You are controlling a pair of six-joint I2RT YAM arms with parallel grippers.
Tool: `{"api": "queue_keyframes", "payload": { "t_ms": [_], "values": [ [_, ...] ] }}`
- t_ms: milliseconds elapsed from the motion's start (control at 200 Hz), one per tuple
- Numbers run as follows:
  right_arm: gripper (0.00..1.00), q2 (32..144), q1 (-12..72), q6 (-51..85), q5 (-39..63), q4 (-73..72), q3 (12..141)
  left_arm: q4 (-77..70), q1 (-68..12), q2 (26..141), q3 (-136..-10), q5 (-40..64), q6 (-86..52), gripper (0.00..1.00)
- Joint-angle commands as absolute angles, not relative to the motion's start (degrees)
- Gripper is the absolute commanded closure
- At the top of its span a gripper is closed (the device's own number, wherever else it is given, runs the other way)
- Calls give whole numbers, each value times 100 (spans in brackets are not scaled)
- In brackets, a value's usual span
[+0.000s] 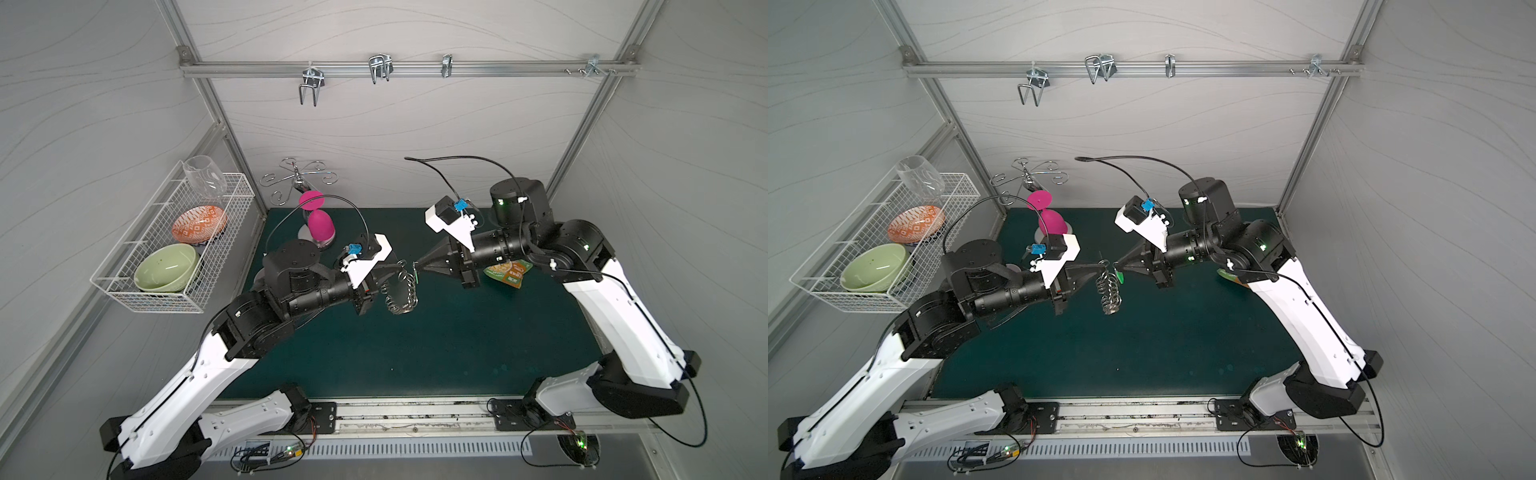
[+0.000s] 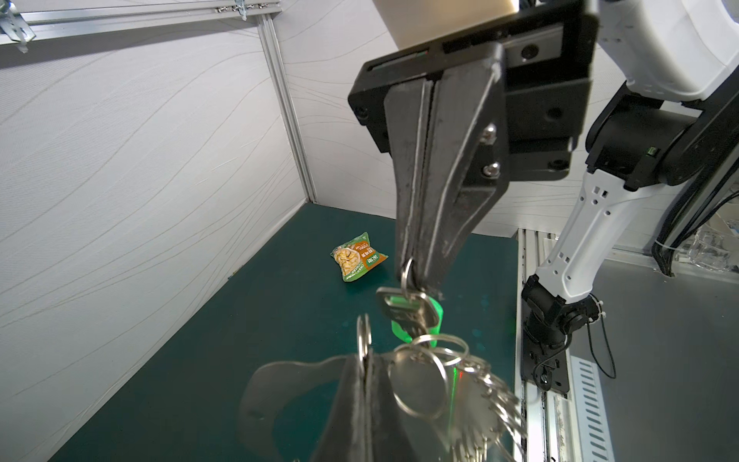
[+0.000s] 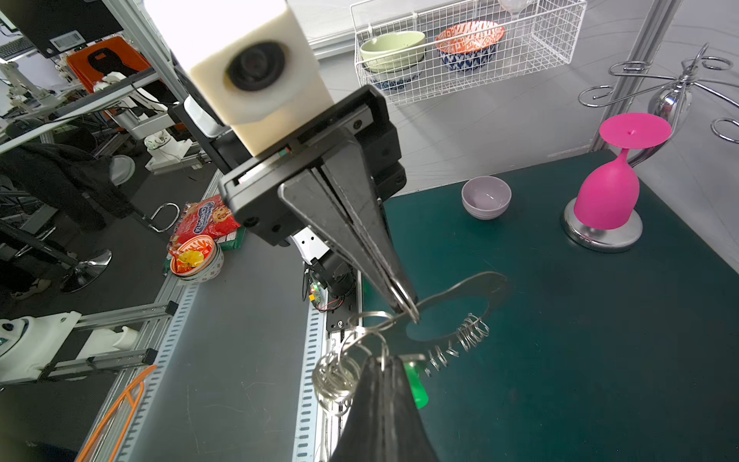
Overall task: Attach keys to a key ring
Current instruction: Insert the key onto the keyring.
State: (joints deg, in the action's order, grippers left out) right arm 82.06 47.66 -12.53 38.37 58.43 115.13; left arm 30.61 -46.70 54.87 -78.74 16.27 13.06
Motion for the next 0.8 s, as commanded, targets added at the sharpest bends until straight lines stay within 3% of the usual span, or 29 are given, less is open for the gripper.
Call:
{"api": "queue_keyframes", "payload": {
  "t_ms": [0, 795],
  "values": [
    [100, 8244, 4825, -1432, 3758, 6038, 11631, 2812, -4728, 5483, -8202, 1697, 1331, 100],
    [100, 8279, 4986, -1611, 3451, 6256, 11790, 3335, -5013, 5743, -8495, 1436, 1929, 100]
  ]
}}
